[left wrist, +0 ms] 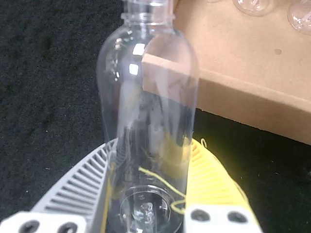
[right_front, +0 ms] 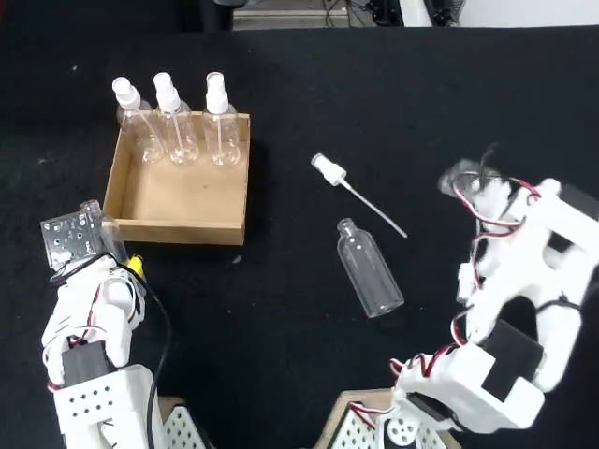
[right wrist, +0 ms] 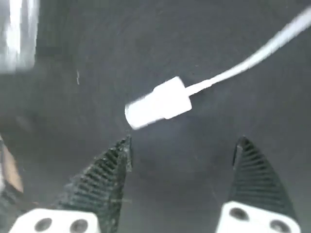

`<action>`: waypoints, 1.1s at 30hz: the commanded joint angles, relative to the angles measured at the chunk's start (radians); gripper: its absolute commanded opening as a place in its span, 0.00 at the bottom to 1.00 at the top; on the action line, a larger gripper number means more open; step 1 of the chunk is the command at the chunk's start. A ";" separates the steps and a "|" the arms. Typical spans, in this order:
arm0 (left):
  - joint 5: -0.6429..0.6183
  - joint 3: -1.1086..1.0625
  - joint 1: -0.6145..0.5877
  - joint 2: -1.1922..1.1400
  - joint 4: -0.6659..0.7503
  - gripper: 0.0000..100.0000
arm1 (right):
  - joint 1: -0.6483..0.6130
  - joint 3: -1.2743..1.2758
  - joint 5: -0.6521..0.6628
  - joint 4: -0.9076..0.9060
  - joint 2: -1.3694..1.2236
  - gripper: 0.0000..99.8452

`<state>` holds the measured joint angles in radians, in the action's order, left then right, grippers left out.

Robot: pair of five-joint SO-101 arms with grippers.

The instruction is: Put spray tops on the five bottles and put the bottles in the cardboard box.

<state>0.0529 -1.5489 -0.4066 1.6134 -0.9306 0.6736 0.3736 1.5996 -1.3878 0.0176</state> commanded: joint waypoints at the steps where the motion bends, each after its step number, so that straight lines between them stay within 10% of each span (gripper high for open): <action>1: -0.005 0.015 0.005 0.011 0.018 0.05 | 0.066 0.010 0.482 -0.003 0.007 0.30; 6: -0.003 0.015 0.002 0.011 0.018 0.05 | 0.068 0.016 0.698 -0.002 0.001 0.30; 28: -0.003 0.015 0.001 0.011 0.020 0.05 | -0.100 0.357 0.608 0.519 0.001 0.30; 33: -0.003 0.015 0.001 0.011 0.020 0.05 | -0.100 0.364 0.486 0.525 0.004 0.07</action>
<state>0.0529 -1.5489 -0.4066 1.6134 -0.9306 0.5938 0.7419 2.1657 -0.8815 0.0176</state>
